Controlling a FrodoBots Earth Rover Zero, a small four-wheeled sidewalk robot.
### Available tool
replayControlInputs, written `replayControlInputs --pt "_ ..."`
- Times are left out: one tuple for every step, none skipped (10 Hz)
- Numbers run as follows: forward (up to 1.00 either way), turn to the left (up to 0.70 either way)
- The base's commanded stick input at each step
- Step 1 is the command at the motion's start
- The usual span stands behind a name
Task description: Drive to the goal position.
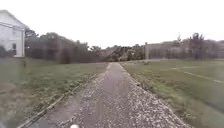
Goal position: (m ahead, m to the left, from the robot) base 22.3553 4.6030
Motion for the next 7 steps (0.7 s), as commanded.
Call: replayControlInputs --pt "0.67 0.0" --pt "0.67 0.0" --pt "0.67 0.0" --pt "0.67 0.0" --pt "0.67 0.0" --pt "0.67 0.0" --pt "0.67 0.0"
